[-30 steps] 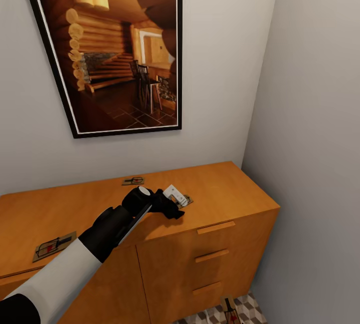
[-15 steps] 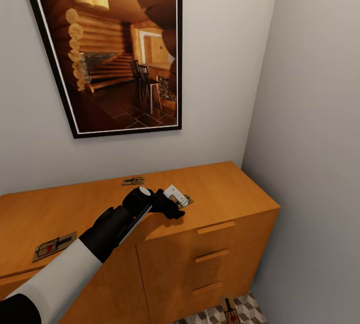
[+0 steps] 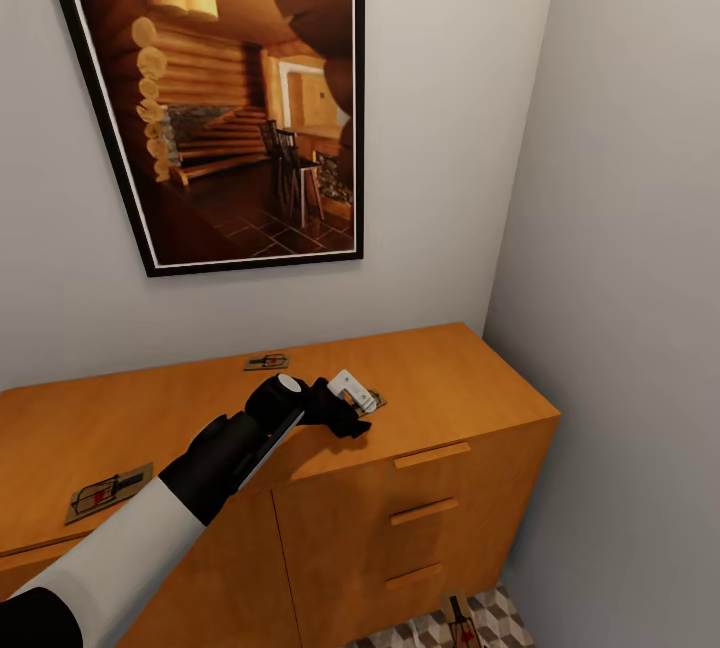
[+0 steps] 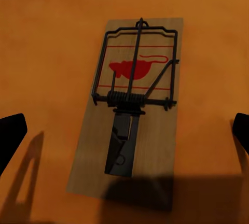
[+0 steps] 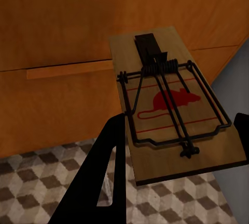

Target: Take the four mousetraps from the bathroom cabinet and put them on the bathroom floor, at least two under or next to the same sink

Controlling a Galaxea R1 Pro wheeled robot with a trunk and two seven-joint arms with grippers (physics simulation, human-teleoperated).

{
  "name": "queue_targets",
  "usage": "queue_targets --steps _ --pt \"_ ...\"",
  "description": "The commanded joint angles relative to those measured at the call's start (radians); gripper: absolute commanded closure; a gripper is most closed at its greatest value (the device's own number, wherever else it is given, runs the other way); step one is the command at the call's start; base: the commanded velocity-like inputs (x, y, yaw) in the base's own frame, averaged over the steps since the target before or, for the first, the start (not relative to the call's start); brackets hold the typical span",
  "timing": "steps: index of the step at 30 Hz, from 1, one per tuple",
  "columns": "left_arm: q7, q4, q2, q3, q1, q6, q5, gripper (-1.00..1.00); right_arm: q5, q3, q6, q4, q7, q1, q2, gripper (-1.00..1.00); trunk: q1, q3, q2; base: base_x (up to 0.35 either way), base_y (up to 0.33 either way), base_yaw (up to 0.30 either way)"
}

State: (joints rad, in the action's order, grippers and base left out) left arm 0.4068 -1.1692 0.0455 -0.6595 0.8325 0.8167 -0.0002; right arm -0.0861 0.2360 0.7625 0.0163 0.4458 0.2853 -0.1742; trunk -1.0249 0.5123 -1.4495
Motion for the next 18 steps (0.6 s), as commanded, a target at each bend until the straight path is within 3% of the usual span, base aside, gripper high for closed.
queue_targets --steps 1,10,11,18 --pt "0.003 0.023 0.001 -0.002 0.0 0.004 -0.004 -1.0 -0.008 0.002 0.0 -0.001 0.01 0.001 0.0 1.0 0.0 0.001 0.0 0.0 0.0 0.0" --pt "0.003 0.033 0.002 -0.002 0.0 0.0 -0.004 -1.0 -0.008 0.002 0.0 -0.001 0.01 0.001 0.0 1.0 0.0 0.001 0.0 0.0 0.0 0.0" --pt "0.003 0.033 0.002 -0.002 0.0 0.0 -0.004 1.0 -0.008 0.002 0.0 -0.001 0.01 0.001 0.0 1.0 0.0 0.001 0.0 0.0 0.0 0.0" --pt "0.003 0.035 0.001 -0.003 0.0 -0.001 -0.004 1.0 -0.008 0.002 0.0 -0.001 0.01 0.001 0.0 1.0 0.0 0.001 0.0 0.0 0.0 0.0"
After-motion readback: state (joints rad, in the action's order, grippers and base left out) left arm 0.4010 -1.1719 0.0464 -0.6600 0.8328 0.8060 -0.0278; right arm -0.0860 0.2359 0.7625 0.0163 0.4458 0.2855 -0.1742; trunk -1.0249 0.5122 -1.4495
